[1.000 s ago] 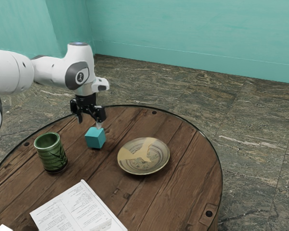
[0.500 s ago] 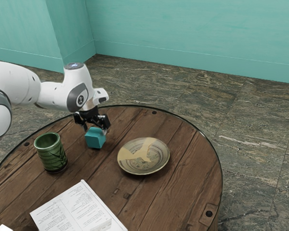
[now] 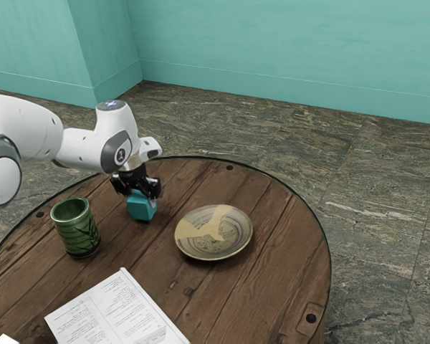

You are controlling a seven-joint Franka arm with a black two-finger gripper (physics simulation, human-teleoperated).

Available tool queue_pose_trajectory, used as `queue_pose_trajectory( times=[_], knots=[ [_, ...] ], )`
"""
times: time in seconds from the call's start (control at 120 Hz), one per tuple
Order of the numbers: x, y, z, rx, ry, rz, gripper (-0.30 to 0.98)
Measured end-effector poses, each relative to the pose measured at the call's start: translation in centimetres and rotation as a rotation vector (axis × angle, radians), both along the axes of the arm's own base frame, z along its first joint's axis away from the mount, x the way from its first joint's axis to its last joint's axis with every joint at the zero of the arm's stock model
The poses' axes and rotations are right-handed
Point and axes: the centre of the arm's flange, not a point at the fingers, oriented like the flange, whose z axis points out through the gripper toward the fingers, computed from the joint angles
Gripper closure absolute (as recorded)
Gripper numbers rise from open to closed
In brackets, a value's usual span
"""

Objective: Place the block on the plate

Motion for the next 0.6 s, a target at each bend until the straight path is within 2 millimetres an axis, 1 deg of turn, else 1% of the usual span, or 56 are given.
queue_pose_trajectory(
  times=[0.05,0.1,0.133,0.167,0.2,0.233,0.267,0.292,0.325,0.383,0.417,0.5,0.55,0.6],
  knots=[
    [0.0,-0.1,0.8,0.002,-0.01,0.004,0.33],
    [0.1,-0.7,2.6,0.004,-0.032,0.001,0.35],
    [0.1,-1.6,3.9,0.005,-0.048,-0.008,0.35],
    [0.1,-3.1,5.3,0.005,-0.065,-0.027,0.36],
    [0.2,-5.3,6.8,0.004,-0.082,-0.055,0.37],
    [0.2,-7.9,8.1,0.002,-0.095,-0.089,0.37],
    [0.2,-10.7,8.8,-0.001,-0.1,-0.128,0.37],
    [-0.1,-12.9,8.9,-0.004,-0.096,-0.157,0.37],
    [-0.7,-15.3,8.9,-0.01,-0.086,-0.187,0.38],
    [-1.8,-18.6,8.5,-0.016,-0.066,-0.23,0.38],
    [-2.2,-20.1,8.0,-0.018,-0.053,-0.249,0.39],
    [-2.8,-22.8,6.7,-0.019,-0.03,-0.28,0.38],
    [-2.9,-23.5,5.7,-0.019,-0.014,-0.285,0.37],
    [-2.8,-23.7,4.7,-0.02,0.0,-0.283,0.3]
  ],
)
